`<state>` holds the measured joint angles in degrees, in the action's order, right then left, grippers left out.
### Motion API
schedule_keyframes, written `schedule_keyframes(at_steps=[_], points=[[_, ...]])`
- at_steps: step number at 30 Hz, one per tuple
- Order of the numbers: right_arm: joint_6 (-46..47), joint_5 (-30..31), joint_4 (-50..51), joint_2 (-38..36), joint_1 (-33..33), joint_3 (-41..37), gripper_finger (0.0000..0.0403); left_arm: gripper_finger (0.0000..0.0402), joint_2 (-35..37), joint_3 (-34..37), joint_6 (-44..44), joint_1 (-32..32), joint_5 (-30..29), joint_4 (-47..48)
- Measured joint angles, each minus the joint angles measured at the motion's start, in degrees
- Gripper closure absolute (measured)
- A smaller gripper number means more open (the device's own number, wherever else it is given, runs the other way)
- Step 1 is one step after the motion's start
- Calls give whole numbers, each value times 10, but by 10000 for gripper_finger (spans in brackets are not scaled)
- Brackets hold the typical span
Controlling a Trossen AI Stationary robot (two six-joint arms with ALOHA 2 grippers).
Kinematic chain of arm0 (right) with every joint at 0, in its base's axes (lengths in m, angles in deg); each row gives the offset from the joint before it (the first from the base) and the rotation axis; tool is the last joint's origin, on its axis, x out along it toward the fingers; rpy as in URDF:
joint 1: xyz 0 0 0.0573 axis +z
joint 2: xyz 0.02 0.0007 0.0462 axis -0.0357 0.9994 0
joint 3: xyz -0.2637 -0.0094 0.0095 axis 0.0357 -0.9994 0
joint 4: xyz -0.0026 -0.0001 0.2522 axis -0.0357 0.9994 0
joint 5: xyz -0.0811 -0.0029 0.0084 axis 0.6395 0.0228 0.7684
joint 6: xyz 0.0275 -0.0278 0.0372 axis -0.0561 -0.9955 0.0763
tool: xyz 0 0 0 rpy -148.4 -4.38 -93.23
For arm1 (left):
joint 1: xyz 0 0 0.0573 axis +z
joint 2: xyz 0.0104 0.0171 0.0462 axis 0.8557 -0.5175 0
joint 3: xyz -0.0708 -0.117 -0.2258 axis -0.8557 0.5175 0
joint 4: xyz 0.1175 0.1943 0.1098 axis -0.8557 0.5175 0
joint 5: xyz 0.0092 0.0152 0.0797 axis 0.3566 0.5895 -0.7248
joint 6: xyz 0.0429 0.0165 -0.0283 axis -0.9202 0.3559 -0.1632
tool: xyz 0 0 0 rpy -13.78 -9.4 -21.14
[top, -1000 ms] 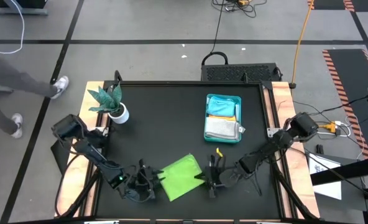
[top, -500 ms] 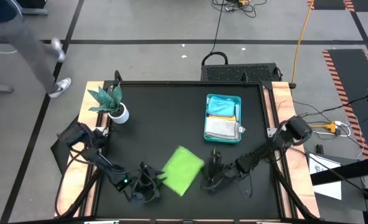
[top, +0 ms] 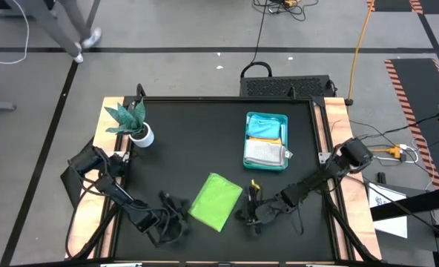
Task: Fold microfiber towels
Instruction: Fold the light green microfiber cloth
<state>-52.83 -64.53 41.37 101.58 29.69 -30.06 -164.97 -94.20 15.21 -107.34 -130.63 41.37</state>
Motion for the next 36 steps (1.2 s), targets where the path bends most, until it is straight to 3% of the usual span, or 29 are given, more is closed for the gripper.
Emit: schedule_keyframes(at_steps=[3, 5, 9, 12, 14, 17, 20, 25, 29, 31, 36], points=[[5, 7, 3, 21, -15, -1, 403, 270, -1, 2, 131, 1, 38, 122], [17, 7, 3, 26, -26, -1, 403, 270, -4, 2, 142, 3, 53, 122], [24, 17, 32, 16, -45, -1, 403, 270, -25, 2, 38, 7, 44, 14], [36, 83, 87, -24, -42, -1, 403, 270, -40, 1, -42, 12, 56, -93], [52, 126, 127, -54, -29, -1, 403, 270, -40, 2, -108, 13, 97, -164], [63, 136, 133, -81, -6, -1, 403, 270, -40, 1, -208, 13, 164, -251], [34, 101, 84, -80, 15, -1, 403, 270, -37, 0, -266, 11, 175, -292], [-5, 79, -40, -29, 37, 0, 397, 270, -38, 1, -267, 16, 141, -267], [-12, 13, -137, 29, 32, 8, 366, 271, -38, 1, -270, 31, 130, -266], [-16, -22, -144, 50, 31, 34, 343, 270, -38, 1, -282, 40, 144, -266], [-59, -25, -68, 95, 31, 115, 276, 271, -50, 1, -300, 66, 160, -295]])
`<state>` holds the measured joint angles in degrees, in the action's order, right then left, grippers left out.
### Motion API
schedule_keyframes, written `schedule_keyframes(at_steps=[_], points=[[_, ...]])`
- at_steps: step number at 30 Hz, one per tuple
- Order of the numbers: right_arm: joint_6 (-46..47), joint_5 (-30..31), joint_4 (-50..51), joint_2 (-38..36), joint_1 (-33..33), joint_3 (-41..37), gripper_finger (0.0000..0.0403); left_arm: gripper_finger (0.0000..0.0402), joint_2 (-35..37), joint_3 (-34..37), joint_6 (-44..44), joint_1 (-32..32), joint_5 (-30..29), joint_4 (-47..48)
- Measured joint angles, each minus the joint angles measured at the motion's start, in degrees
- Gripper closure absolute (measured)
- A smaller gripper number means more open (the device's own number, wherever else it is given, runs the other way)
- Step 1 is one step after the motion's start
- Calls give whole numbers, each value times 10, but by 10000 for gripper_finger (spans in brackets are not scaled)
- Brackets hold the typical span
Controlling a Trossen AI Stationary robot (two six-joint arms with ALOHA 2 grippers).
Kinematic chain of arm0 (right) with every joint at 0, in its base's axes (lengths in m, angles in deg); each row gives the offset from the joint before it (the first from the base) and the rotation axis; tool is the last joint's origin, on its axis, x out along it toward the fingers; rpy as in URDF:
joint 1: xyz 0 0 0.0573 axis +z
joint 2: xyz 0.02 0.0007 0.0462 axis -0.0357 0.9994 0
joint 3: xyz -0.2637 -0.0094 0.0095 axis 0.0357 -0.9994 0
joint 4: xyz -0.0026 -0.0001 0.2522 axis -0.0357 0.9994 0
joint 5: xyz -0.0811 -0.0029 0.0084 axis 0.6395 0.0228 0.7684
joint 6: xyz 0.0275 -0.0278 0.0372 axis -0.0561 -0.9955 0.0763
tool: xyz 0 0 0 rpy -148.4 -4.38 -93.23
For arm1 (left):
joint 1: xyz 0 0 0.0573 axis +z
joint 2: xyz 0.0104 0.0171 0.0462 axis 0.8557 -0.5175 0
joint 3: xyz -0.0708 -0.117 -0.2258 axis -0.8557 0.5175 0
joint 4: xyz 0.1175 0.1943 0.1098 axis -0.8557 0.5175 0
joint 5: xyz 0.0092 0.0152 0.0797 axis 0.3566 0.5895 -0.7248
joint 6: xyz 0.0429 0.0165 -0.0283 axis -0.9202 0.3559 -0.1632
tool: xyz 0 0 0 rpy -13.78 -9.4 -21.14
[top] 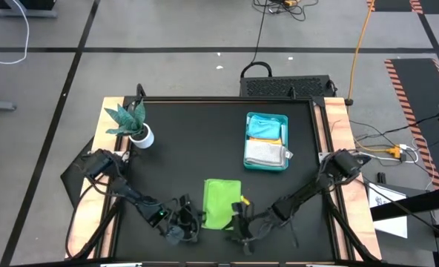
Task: Fold microfiber towels
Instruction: Fold the light green microfiber cloth
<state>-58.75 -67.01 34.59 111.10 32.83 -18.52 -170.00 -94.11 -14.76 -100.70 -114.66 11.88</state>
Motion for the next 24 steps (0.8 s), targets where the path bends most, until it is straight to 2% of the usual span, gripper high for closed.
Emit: schedule_keyframes(at_steps=[4, 7, 10, 12, 18, 24], points=[[-28, 1, 36, 44, 0, 58, 234, 271, -9, 0, -14, 11, 3, -19], [-48, 12, 53, 81, 0, 82, 218, 271, -6, 0, -32, 13, 20, -11], [-61, 75, 59, 97, 0, 91, 218, 271, 4, 0, -52, 2, 29, -8], [-75, 95, 57, 93, 0, 92, 224, 271, 9, 0, -65, -7, 38, -5], [-110, 93, 37, 81, 2, 93, 232, 271, 33, 0, -120, -32, 35, 17], [-89, 91, 38, 106, -5, 92, 228, 271, 36, 0, -112, -34, 23, 40]])
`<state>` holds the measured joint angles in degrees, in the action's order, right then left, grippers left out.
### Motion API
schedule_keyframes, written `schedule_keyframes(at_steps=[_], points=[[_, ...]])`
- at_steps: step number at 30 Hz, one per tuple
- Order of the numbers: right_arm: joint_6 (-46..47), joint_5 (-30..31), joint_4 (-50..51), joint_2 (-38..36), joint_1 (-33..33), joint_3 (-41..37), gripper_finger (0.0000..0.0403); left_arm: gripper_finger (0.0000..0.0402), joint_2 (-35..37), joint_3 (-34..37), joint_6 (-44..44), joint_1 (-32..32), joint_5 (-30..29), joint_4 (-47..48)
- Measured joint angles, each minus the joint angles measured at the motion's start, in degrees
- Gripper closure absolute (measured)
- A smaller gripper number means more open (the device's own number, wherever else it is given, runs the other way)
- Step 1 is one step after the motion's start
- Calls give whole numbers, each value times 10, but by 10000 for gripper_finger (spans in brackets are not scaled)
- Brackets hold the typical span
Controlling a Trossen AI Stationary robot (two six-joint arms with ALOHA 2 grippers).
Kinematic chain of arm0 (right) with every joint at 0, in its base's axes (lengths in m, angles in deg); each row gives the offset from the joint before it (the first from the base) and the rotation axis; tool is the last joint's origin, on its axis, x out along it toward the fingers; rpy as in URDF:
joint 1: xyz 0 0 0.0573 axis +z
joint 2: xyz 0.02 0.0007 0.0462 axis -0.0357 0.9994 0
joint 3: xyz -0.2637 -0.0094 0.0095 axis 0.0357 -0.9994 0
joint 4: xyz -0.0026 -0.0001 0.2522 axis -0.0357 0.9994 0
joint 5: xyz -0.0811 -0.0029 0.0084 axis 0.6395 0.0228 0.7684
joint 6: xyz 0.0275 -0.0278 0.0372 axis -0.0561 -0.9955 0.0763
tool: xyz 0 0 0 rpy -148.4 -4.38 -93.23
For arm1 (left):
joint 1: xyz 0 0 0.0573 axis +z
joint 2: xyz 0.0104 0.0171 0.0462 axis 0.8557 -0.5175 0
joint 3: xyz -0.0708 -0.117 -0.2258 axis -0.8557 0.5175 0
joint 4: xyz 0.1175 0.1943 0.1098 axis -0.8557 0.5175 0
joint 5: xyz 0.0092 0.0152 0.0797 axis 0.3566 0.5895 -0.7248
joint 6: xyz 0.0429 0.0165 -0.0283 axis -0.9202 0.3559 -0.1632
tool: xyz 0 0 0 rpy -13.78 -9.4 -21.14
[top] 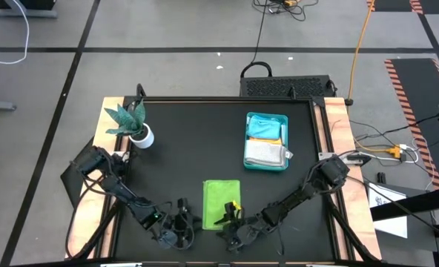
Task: Fold microfiber towels
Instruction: Fold the light green microfiber cloth
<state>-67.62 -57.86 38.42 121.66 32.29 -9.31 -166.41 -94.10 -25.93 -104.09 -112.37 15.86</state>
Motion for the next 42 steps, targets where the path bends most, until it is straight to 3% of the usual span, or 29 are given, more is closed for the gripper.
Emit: schedule_keyframes(at_steps=[6, 11, 16, 22, 28, 33, 37, 42], points=[[3, -1, -6, 22, -10, 1, 258, 270, 0, 0, 21, 0, -27, 19], [1, -4, -3, 24, -9, 1, 331, 270, 0, 0, 5, 13, -91, -21], [5, -31, -3, 23, -5, 1, 394, 270, 0, 0, -15, 49, -90, -39], [22, -44, 9, 14, -6, 0, 383, 270, -27, 0, -30, 74, -12, -41], [47, -52, 48, -21, -4, -2, 390, 270, -52, -1, -13, 72, -14, -45], [74, -111, 45, -51, -5, -2, 395, 270, -39, 0, -31, 48, 0, -56], [93, -153, 38, -58, -3, -1, 395, 270, -31, 0, -60, 34, -27, -76], [106, -154, 41, -59, -5, -1, 395, 270, -40, 0, -51, 42, -27, -68]])
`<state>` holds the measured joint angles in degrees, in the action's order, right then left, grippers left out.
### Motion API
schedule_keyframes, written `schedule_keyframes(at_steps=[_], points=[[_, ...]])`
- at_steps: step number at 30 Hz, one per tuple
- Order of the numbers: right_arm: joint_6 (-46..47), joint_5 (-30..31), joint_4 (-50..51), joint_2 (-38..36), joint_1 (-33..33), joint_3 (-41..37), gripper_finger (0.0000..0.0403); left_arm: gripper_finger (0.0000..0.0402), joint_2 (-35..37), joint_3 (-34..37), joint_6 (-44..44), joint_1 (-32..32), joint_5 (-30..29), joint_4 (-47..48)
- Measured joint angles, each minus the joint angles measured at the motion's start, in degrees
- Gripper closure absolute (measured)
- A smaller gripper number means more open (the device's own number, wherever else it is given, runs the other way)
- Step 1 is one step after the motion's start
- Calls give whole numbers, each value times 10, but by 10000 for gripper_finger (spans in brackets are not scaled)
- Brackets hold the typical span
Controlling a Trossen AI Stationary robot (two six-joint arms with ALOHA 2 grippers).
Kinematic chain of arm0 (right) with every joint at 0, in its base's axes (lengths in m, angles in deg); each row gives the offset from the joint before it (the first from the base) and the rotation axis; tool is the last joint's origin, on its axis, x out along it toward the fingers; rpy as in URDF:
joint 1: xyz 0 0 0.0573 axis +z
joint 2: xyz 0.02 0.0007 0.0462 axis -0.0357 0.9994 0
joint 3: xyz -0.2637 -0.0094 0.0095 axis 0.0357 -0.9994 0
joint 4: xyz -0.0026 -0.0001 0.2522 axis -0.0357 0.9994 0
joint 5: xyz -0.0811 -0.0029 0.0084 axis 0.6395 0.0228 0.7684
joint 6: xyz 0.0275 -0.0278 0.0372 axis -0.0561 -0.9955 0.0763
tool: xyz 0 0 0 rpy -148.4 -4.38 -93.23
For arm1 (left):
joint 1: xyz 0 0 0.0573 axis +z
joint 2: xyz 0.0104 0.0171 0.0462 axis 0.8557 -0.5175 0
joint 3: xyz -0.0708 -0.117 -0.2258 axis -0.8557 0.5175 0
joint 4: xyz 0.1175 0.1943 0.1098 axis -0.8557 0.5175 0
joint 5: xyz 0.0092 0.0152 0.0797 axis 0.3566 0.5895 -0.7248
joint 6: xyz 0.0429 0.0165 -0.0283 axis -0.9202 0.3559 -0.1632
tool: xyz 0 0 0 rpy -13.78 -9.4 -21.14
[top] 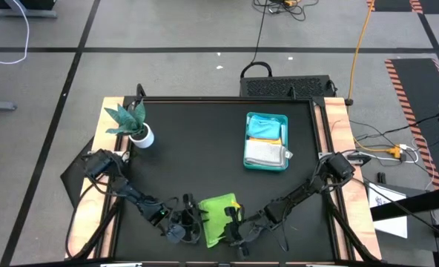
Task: Fold microfiber towels
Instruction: Fold the light green microfiber cloth
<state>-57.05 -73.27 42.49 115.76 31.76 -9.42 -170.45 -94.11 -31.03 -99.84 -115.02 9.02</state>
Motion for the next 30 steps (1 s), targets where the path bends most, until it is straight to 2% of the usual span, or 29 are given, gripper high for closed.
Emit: schedule_keyframes(at_steps=[6, 13, 19, 23, 30], points=[[23, 0, 12, -22, -14, 0, 396, 270, -16, 1, -3, 0, 11, -28], [47, 3, 45, -58, -34, 0, 396, 270, 19, 0, -3, -24, -15, -21], [47, -33, 63, -67, -39, 0, 396, 270, 27, 0, 65, -33, -81, 43], [47, -54, 66, -67, -45, 0, 396, 270, 21, 1, 147, -23, -95, 109], [47, -57, 62, -66, -76, 0, 397, 270, 21, 0, 136, -17, -80, 100]])
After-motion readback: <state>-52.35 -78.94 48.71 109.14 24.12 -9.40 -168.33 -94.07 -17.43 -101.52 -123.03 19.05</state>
